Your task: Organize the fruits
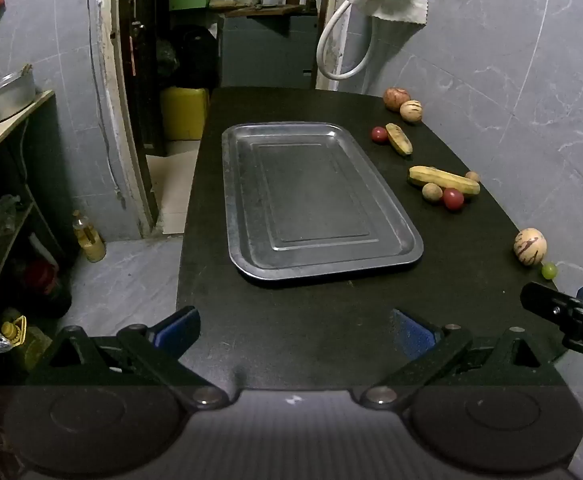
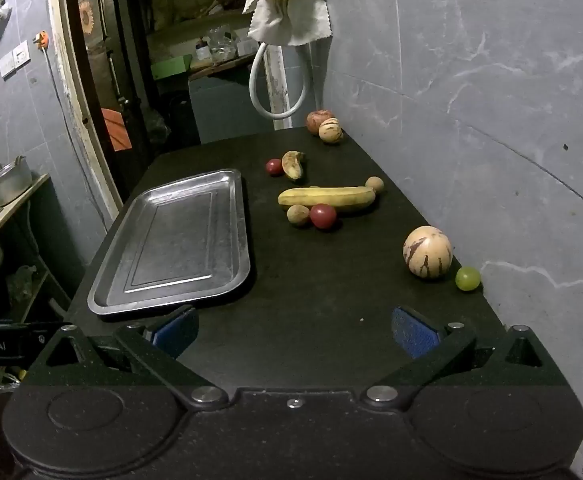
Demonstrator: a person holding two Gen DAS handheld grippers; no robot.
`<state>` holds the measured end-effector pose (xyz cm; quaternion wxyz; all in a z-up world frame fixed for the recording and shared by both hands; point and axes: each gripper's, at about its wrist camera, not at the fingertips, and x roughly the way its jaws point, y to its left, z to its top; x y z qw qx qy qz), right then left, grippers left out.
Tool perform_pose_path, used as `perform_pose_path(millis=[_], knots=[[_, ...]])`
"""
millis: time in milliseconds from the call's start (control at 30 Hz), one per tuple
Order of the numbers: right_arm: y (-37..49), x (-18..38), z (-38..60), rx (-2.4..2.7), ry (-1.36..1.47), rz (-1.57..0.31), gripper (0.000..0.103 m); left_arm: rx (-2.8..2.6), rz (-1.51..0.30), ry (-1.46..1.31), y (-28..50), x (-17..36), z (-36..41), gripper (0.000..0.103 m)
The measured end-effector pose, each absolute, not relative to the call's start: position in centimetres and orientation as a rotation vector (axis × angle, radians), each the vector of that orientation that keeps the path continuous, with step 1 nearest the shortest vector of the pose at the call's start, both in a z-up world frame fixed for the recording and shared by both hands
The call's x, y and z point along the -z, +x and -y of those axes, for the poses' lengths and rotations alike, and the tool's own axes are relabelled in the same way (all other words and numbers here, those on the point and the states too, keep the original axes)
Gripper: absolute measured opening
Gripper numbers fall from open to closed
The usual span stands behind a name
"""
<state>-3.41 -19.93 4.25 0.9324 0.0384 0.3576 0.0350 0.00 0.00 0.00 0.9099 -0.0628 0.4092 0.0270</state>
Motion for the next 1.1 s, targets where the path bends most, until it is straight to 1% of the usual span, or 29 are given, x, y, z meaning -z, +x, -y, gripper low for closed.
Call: perform_pose_path(millis=[1100], knots=[[-2.9, -4.1, 19.6, -0.069, 0.075, -0.74, 0.102, -0.055, -0.858, -0.138, 0.3, 0.9, -0.1, 0.103]])
